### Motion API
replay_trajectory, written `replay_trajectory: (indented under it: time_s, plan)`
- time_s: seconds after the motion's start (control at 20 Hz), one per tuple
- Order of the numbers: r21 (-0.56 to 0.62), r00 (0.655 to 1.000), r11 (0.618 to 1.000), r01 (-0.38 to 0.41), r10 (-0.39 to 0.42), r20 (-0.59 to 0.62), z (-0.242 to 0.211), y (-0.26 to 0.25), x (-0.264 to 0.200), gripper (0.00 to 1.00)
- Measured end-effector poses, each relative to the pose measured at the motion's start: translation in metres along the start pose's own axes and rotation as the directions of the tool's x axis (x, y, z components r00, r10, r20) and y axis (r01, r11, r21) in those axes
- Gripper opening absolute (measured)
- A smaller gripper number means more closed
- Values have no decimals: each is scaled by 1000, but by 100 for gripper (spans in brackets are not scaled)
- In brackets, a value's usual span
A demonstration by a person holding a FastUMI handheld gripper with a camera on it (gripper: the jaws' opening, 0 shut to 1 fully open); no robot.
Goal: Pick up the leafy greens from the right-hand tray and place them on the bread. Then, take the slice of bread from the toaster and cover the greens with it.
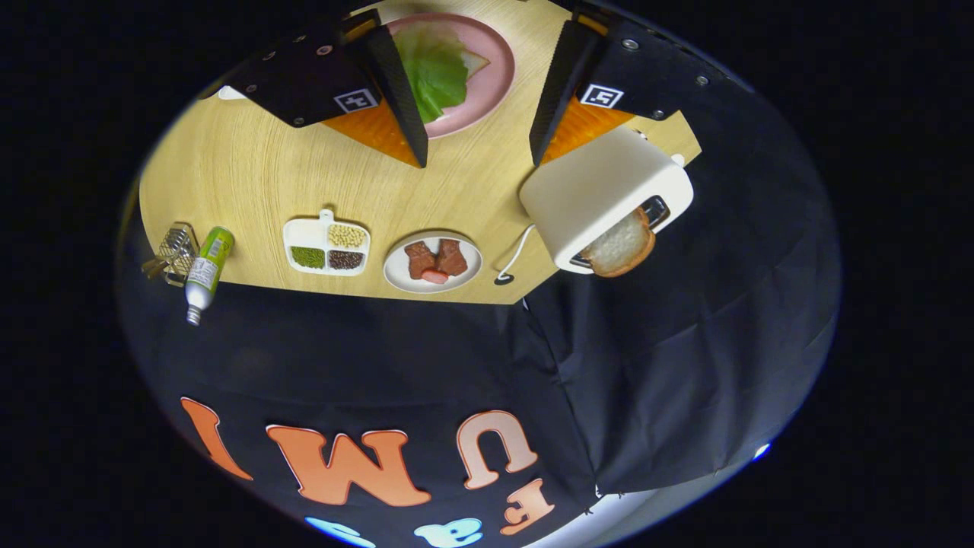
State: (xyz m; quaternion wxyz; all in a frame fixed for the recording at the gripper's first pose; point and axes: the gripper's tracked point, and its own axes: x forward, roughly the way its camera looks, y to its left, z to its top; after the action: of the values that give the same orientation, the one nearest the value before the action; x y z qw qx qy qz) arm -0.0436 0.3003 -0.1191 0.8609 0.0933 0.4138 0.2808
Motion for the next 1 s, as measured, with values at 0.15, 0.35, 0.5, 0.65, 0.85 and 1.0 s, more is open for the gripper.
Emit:
replay_trajectory:
  time_s: [0.15,0.35,0.5,0.65,0.85,1.0]
  plan:
    - [-15,1000,1000,-9,10,28,27,18,-3,85]
    - [-17,998,999,-28,29,52,59,46,-1,86]
    - [22,997,998,-65,64,34,73,72,4,87]
    - [36,998,998,-55,55,-6,82,85,11,87]
    - [108,992,992,-65,76,-104,88,107,24,89]
    - [143,984,988,-55,78,-161,97,119,34,89]
